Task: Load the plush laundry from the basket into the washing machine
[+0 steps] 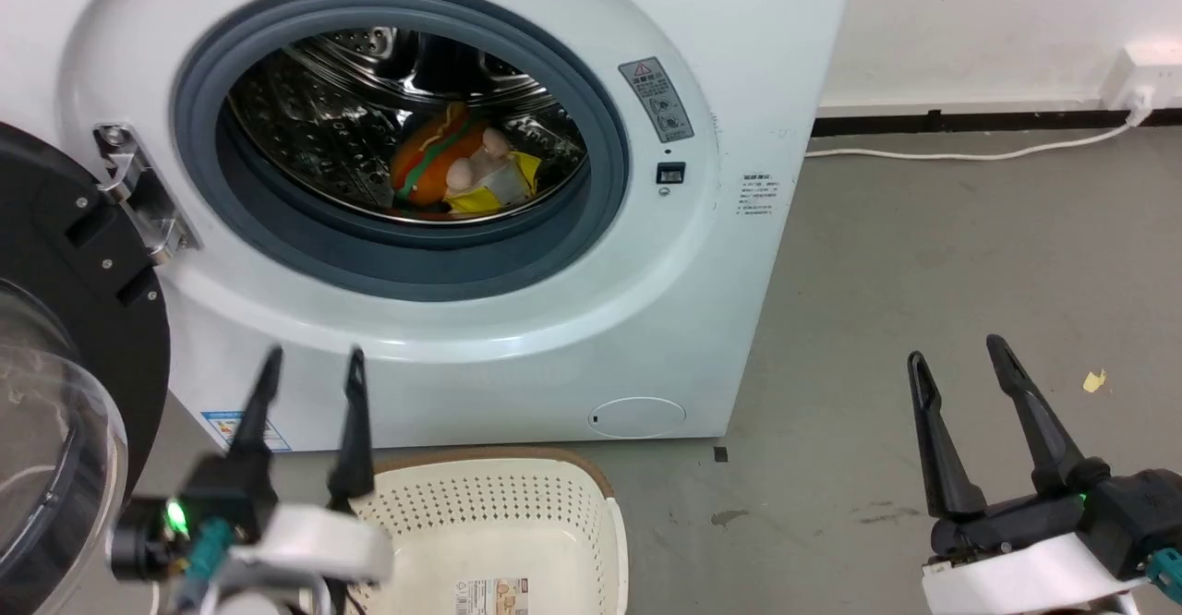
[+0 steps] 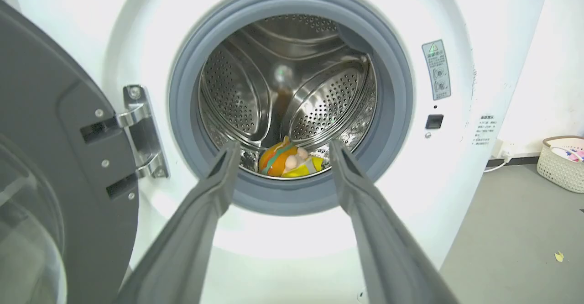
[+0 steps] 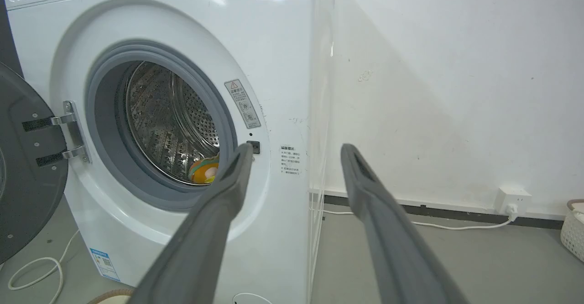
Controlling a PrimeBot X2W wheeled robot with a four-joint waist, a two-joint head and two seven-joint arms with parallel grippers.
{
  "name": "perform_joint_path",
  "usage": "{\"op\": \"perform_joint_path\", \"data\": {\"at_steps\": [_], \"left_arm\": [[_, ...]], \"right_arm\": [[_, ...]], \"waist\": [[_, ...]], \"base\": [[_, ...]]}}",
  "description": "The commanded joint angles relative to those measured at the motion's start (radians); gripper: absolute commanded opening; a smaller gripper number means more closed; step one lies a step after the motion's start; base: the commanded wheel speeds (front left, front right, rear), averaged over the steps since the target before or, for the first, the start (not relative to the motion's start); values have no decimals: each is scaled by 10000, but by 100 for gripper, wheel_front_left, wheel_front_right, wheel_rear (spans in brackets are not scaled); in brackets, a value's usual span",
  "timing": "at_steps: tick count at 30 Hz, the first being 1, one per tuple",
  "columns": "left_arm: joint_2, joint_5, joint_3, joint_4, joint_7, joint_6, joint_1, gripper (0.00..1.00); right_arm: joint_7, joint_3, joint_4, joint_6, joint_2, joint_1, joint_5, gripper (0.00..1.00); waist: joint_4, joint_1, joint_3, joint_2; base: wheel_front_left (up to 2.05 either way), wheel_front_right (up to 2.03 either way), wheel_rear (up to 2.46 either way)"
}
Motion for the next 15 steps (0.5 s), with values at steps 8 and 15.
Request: {"op": "perform_joint_path", "data": {"at_steps": [8, 15], "left_arm": [[-621, 254, -257, -28, -43, 265, 1369, 100], [-685, 404, -141, 316, -43, 244, 1531, 100]], "right_arm": [[-44, -30, 263, -9, 5, 505, 145, 100], [-44, 65, 456, -9, 5, 609, 264, 100]], "waist": [[126, 3, -142, 0], [132, 3, -146, 0]], "base": [[0, 0, 0], [0, 0, 0]]}}
